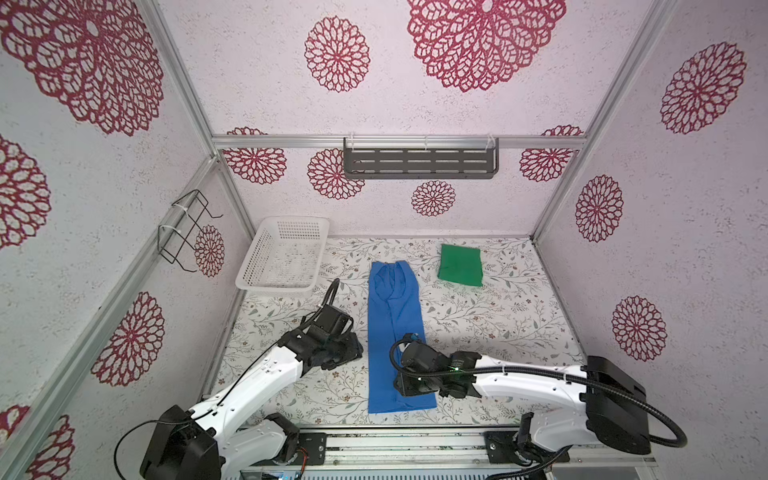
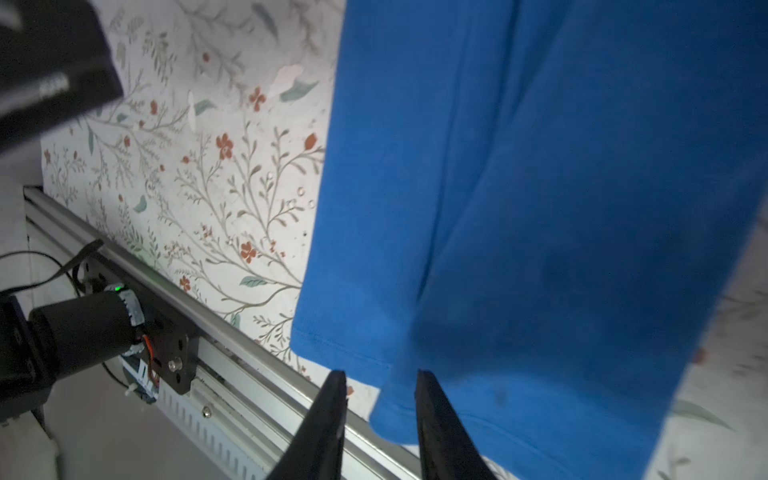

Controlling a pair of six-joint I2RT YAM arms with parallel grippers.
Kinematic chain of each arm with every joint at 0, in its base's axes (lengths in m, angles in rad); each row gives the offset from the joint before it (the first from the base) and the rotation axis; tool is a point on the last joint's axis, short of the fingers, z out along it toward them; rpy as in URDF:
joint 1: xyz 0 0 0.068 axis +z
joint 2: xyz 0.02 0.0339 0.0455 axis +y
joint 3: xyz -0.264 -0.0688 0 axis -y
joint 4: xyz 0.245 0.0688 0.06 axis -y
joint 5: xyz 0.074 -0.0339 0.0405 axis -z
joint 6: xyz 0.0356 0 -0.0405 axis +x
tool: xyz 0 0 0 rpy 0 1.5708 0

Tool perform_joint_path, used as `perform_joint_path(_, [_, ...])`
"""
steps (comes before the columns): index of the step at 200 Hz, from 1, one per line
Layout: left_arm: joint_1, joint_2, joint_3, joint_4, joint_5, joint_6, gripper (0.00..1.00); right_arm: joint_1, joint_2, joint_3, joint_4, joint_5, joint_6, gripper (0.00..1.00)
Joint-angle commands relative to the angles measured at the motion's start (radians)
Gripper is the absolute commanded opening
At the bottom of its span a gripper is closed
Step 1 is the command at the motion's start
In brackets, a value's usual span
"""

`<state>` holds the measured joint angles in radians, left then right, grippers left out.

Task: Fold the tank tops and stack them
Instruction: 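Move both grippers to the strip's end nearest the robot, then grasp the near end of the blue strip with both grippers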

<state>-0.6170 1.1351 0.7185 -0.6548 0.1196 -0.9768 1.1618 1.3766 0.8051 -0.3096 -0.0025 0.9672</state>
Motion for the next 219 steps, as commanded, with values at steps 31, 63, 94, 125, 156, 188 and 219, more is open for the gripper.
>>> perform_joint_path(31, [-0.159,0.007,-0.123,0.078,0.009,-0.202,0.57,0.036,0.079,0.004,0.011,-0.005,0.042,0.29])
perform_joint_path(63, [-0.214,0.007,-0.142,0.075,-0.009,-0.241,0.56,0.099,0.160,-0.013,0.002,-0.002,0.080,0.24])
perform_joint_path(94, [-0.220,-0.039,-0.148,0.039,-0.022,-0.259,0.56,0.093,0.067,-0.016,-0.062,0.059,0.073,0.24])
perform_joint_path(125, [-0.242,-0.096,-0.174,0.023,0.013,-0.310,0.59,0.052,-0.126,-0.039,-0.164,0.089,0.094,0.39])
perform_joint_path(156, [-0.294,-0.141,-0.240,0.064,0.059,-0.401,0.60,-0.069,-0.331,-0.181,-0.259,0.006,0.144,0.42])
perform_joint_path(188, [-0.324,-0.173,-0.334,0.156,0.109,-0.497,0.59,-0.123,-0.520,-0.337,-0.225,-0.086,0.227,0.38])
perform_joint_path(219, [-0.347,-0.183,-0.364,0.181,0.122,-0.541,0.57,-0.123,-0.575,-0.416,-0.158,-0.109,0.276,0.37])
